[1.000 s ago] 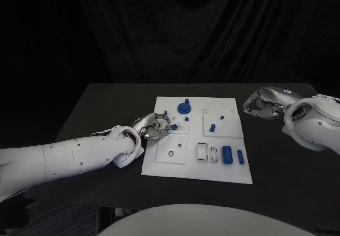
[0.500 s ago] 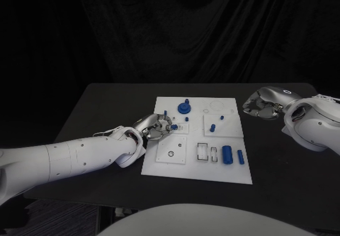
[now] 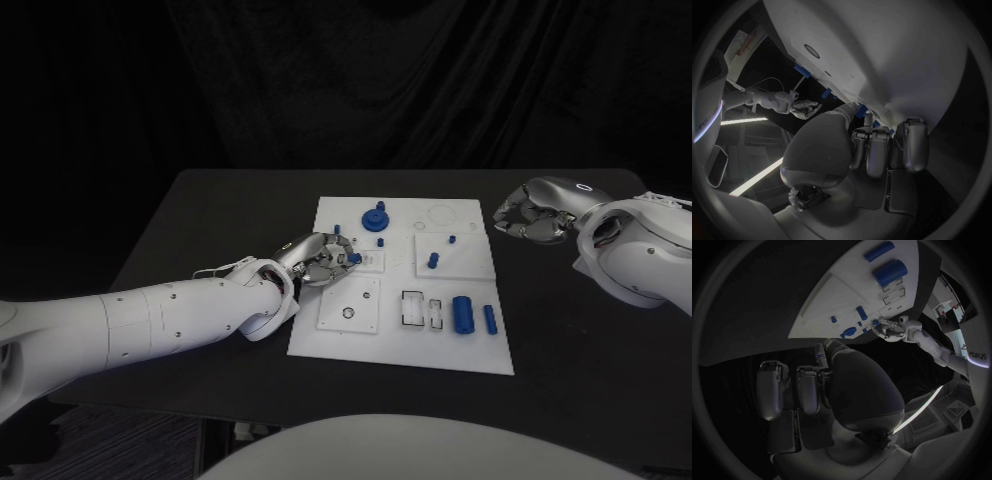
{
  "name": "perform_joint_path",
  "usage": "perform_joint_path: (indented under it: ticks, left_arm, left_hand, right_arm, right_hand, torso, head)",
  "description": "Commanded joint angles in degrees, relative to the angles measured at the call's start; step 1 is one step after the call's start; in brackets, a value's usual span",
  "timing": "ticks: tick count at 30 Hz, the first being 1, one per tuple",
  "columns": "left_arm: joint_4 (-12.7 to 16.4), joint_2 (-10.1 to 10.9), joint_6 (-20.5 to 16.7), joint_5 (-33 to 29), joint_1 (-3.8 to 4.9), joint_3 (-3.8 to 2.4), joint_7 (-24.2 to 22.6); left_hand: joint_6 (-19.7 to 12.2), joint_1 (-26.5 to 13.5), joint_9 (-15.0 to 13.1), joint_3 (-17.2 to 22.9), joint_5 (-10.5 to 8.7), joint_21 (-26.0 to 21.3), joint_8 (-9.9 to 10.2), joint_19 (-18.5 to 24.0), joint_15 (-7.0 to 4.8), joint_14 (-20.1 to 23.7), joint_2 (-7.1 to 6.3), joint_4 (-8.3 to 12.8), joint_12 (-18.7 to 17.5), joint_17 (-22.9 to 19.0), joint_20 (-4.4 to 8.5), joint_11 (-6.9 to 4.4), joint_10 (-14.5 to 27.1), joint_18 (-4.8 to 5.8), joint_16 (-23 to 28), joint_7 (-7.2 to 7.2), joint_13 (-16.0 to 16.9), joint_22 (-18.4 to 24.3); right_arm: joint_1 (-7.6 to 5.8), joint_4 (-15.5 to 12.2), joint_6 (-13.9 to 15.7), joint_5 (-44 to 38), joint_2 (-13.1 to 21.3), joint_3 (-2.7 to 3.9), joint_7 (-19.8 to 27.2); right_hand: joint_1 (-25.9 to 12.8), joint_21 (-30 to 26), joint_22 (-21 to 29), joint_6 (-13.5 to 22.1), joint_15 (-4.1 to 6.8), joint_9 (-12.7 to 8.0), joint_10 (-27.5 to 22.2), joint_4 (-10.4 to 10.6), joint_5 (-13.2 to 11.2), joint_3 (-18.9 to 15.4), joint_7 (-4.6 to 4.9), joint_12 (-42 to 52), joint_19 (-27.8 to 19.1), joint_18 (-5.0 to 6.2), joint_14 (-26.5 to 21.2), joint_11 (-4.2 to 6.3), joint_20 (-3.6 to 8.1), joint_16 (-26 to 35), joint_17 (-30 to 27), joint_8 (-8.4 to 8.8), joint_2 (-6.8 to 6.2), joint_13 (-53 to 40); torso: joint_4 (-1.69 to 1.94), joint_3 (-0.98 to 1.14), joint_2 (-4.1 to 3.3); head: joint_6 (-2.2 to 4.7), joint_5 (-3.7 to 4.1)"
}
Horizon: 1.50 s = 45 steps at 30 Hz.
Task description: Assemble the parts on the task board
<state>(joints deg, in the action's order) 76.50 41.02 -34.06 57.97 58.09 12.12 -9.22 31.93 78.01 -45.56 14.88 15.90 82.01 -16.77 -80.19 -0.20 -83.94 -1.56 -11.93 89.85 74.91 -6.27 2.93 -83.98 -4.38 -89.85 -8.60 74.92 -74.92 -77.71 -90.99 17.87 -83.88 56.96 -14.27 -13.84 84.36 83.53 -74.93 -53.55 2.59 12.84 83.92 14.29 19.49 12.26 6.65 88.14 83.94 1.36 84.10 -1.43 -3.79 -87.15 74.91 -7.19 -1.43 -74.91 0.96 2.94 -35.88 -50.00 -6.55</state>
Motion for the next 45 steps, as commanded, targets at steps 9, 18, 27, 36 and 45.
perform_joint_path:
  ticks: [9,18,27,36,45]
  left_arm:
    - [-0.9,-1.1,-1.4,0.4,-0.97,-0.02,-0.7]
    - [-1.4,-1.4,-2.0,0.4,-1.23,-0.03,-1.2]
    - [-1.4,-1.3,-2.7,0.4,-1.32,-0.03,-2.6]
    - [-1.3,-1.2,-3.8,0.4,-1.38,-0.03,-4.8]
    - [-1.2,-1.1,-5.5,0.4,-1.44,-0.03,-7.4]
  left_hand:
    - [-0.6,0.9,-0.6,0.4,0.26,-0.2,-3.0,-0.3,0.14,-6.1,0.82,0.7,0.1,15.1,-0.01,0.28,-6.0,1.03,-0.1,0.05,15.1,-5.5]
    - [-0.6,1.2,-0.8,0.7,0.55,-0.2,-4.4,-0.4,0.08,-6.1,1.22,0.9,0.1,15.1,0.03,0.21,-6.0,1.03,-0.1,0.12,15.1,-5.6]
    - [0.9,1.6,-1.1,1.4,1.25,-0.1,-7.8,-0.7,-0.12,-6.1,1.73,1.3,0.1,15.1,0.22,-0.05,-6.0,1.09,-0.1,0.5,15.1,-5.9]
    - [4.2,2.3,-2.8,2.1,2.23,0.0,-13.7,-1.1,-0.73,-6.1,2.32,2.3,0.1,15.1,0.78,-0.78,-6.0,1.15,-0.1,1.75,15.1,-6.2]
    - [6.5,3.4,-3.6,3.4,3.15,0.0,-17.1,-1.5,-1.42,-6.1,2.79,3.4,0.1,15.1,1.37,-1.53,-6.0,1.22,-0.1,2.98,15.1,-6.5]
  right_arm:
    - [0.19,-0.1,-1.1,-0.1,0.1,0.03,-1.2]
    - [0.19,-0.2,-1.4,-0.1,0.2,0.03,-1.3]
    - [0.2,-0.1,-1.6,-0.1,0.2,0.03,-1.3]
    - [0.22,-0.1,-1.6,-0.1,0.2,0.03,-1.3]
    - [0.25,-0.1,-1.7,-0.1,0.2,0.03,-1.3]
  right_hand:
    - [0.5,-0.5,-12.6,-0.4,-0.46,-0.1,3.1,-0.1,0.3,0.4,0.15,-0.4,2.8,0.45,5.0,-0.41,-0.28,0.3,12.1,0.32,-0.22,-11.9]
    - [0.5,-0.5,-12.6,-0.5,-0.47,-0.1,3.0,-0.1,0.3,0.4,0.14,-0.5,2.8,0.46,5.0,-0.41,-0.28,0.4,12.1,0.3,-0.21,-11.9]
    - [0.5,-0.7,-12.6,-0.5,-0.48,-0.1,2.9,-0.1,0.3,0.5,0.14,-0.6,2.7,0.51,5.0,-0.42,-0.29,0.5,11.9,0.29,-0.2,-11.7]
    - [0.5,-1.0,-12.5,-0.5,-0.49,-0.1,2.5,-0.1,0.3,0.5,0.15,-0.9,2.5,0.58,4.9,-0.43,-0.29,0.6,11.8,0.31,-0.2,-11.4]
    - [0.6,-1.1,-12.4,-0.4,-0.49,-0.1,2.2,-0.2,0.3,0.6,0.19,-1.1,2.5,0.59,4.9,-0.4,-0.31,0.7,11.7,0.41,-0.24,-11.1]
  torso:
    - [0.05,0.0,-0.02]
    - [0.0,-0.02,-0.01]
    - [0.08,0.02,-0.06]
    - [0.04,-0.01,-0.02]
    - [0.01,-0.02,0.02]
  head:
    - [0.0,0.02]
    - [0.0,-0.1]
    - [0.0,-0.06]
    - [0.0,-0.2]
    - [0.0,-0.23]
